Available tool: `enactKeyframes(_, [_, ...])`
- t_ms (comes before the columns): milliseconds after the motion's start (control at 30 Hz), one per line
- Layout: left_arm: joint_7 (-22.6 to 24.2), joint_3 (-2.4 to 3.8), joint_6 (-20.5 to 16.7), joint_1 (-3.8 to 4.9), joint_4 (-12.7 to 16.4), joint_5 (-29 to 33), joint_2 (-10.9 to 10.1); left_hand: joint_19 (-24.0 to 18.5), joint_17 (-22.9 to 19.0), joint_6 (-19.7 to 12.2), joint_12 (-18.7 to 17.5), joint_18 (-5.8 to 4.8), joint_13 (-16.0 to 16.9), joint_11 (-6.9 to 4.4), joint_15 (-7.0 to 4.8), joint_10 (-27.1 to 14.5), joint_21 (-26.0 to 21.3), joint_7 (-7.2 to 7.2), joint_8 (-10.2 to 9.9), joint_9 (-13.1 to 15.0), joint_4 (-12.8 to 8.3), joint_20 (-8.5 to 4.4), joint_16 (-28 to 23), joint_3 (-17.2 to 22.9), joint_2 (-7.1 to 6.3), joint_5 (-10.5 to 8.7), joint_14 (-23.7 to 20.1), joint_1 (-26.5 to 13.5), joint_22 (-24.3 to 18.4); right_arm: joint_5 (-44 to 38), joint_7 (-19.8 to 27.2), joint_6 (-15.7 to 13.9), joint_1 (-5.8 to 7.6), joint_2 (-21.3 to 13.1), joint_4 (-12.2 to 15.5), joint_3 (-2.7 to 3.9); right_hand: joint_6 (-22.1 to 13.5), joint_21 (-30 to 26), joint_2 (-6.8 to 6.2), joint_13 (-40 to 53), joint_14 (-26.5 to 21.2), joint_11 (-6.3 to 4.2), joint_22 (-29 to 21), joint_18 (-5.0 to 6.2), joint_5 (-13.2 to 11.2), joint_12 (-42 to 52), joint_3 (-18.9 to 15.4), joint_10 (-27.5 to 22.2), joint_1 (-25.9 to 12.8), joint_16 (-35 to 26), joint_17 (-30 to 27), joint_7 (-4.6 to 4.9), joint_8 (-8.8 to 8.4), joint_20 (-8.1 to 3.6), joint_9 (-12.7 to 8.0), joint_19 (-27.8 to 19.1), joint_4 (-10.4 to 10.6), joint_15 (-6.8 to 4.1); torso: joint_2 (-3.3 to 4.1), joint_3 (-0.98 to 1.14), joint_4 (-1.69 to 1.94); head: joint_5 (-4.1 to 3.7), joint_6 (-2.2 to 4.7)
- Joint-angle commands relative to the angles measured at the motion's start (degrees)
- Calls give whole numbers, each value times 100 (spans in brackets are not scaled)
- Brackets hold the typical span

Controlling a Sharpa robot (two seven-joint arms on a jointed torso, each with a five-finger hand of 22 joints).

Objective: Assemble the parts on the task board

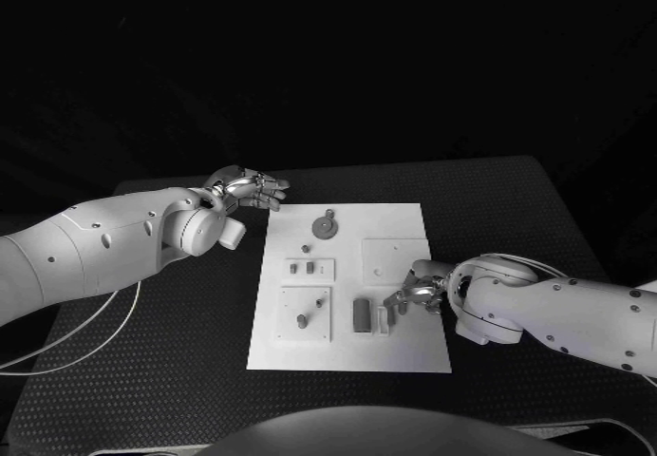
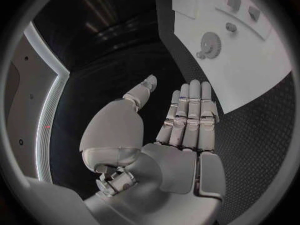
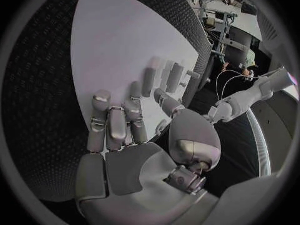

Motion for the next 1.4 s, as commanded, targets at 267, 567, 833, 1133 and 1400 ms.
enactKeyframes(267, [22, 4, 85, 7, 14, -14, 1, -29, 9, -49, 15, 52, -7, -4, 17, -17, 20, 5, 36, -7, 3, -7, -39, -25, 7, -16, 19, -22, -7, -194, -47, 416, -69, 63, -25, -32, 11, 39, 92, 55, 21, 10, 77, 71, 24, 6, 19, 74, 302, -30, 4, 34, -19, -34, -32, 8, -439, -7, -1, 0, 0, 2, -20])
enactKeyframes(567, [22, 4, 86, 7, 17, -16, -2, -30, 13, -49, 15, 52, -7, -4, 17, -17, 20, 5, 37, -8, 2, -7, -42, -26, 6, -16, 19, -21, -8, -363, -66, 467, -77, 83, -78, -32, 43, 40, 189, 163, 55, 7, 73, 71, 24, 30, 50, 183, 661, -39, 33, 30, -3, -24, -30, 40, -695, -5, -1, 1, -2, -1, -29])
enactKeyframes(833, [20, 4, 89, 7, 15, -16, -1, -31, 16, -49, 15, 52, -7, -4, 17, -17, 19, 4, 38, -8, 3, -7, -44, -27, 5, -16, 20, -22, -8, -436, -74, 492, -77, 57, -119, -32, 54, 38, 240, 206, 69, 4, 72, 71, 23, 42, 33, 222, 751, -42, 47, 27, 3, -17, -29, 45, -706, -6, -2, -1, -5, -9, -29])
enactKeyframes(1133, [8, 3, 85, 7, 12, -17, -12, -31, 20, -49, 15, 52, -7, -4, 17, -17, 19, 4, 38, -9, 4, -6, -48, -27, 4, -16, 20, -23, -8, -512, -73, 529, -77, -84, -142, -32, 55, 28, 214, 212, 50, 6, 71, 71, 23, 31, -35, 223, 735, -48, 14, 29, 1, 0, -33, 37, -689, -3, -3, -2, -3, -14, -34])
enactKeyframes(1400, [-6, 3, 103, 7, 9, -18, -6, -32, 24, -50, 15, 52, -7, -4, 17, -18, 19, 4, 39, -10, 5, -6, -51, -28, 4, -16, 20, -23, -9, -465, -64, 503, -77, -104, -145, -32, 49, 14, 150, 200, 31, 11, 67, 71, 23, 12, -57, 203, 708, -56, -7, 33, -6, 13, -40, 26, -656, 3, -2, 4, -8, -21, -38])
